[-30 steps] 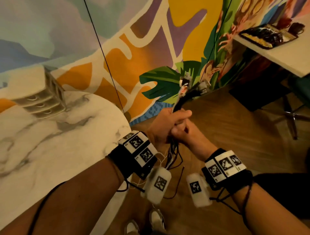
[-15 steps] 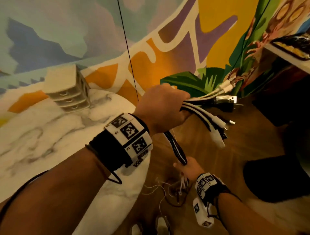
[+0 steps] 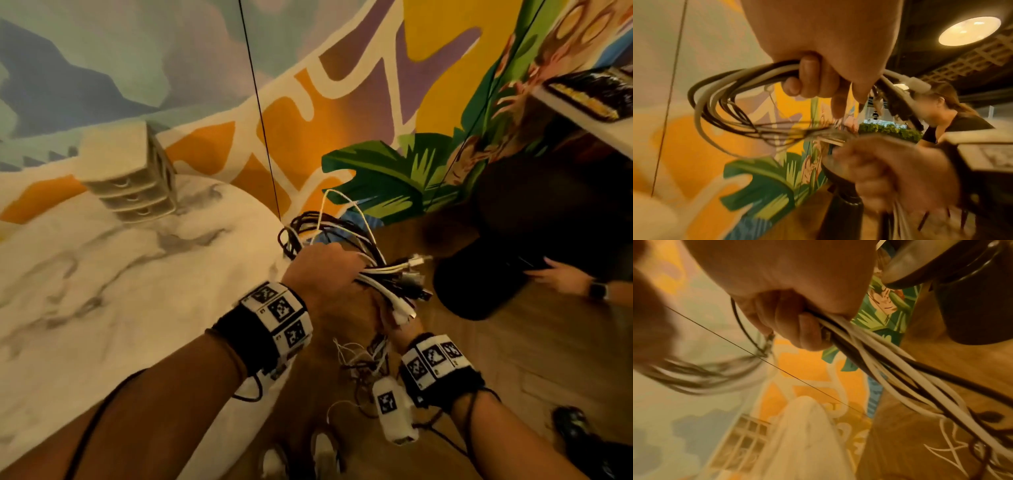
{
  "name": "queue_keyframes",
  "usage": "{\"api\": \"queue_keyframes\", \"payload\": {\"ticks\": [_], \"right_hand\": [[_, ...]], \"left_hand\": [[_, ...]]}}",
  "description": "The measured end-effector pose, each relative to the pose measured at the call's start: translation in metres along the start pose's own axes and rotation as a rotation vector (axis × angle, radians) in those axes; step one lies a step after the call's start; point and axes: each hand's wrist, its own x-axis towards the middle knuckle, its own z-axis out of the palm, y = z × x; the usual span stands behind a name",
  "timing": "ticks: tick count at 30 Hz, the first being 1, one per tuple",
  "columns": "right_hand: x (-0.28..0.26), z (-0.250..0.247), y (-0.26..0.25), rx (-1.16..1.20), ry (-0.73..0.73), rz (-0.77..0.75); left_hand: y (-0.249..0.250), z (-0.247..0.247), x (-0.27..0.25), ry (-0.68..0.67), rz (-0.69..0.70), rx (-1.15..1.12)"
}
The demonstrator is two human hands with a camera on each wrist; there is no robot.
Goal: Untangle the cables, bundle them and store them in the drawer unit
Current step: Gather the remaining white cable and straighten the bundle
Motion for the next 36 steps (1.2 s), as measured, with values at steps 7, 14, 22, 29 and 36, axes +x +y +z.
{"api": "queue_keyframes", "payload": {"ticks": [7,14,22,29,36], "right_hand": [[-0.020,0.015,-0.068,0.151,-0.102,-0.131],[-0.026,0.036,-0.051,0.012,-0.307,-0.066],[-0.006,0.031,0.046,-0.347,-0.320,0.178],[0.002,0.055,0.056,-0.394,-0.350,0.255],[-0.007,0.055,0.080,-0.517,-0.484,0.321]], "left_hand": [[0.008,0.001,0.007,0.091,-0.275,-0.803],[-0.003,-0.015,-0.006,0.254,-0.352,-0.796],[-0.018,-0.046,-0.035,0.426,-0.276,-0.686],[-0.036,-0.042,-0.064,0.407,-0.327,-0.650],[-0.059,-0.040,-0.082,0.503,-0.456,-0.723]]}}
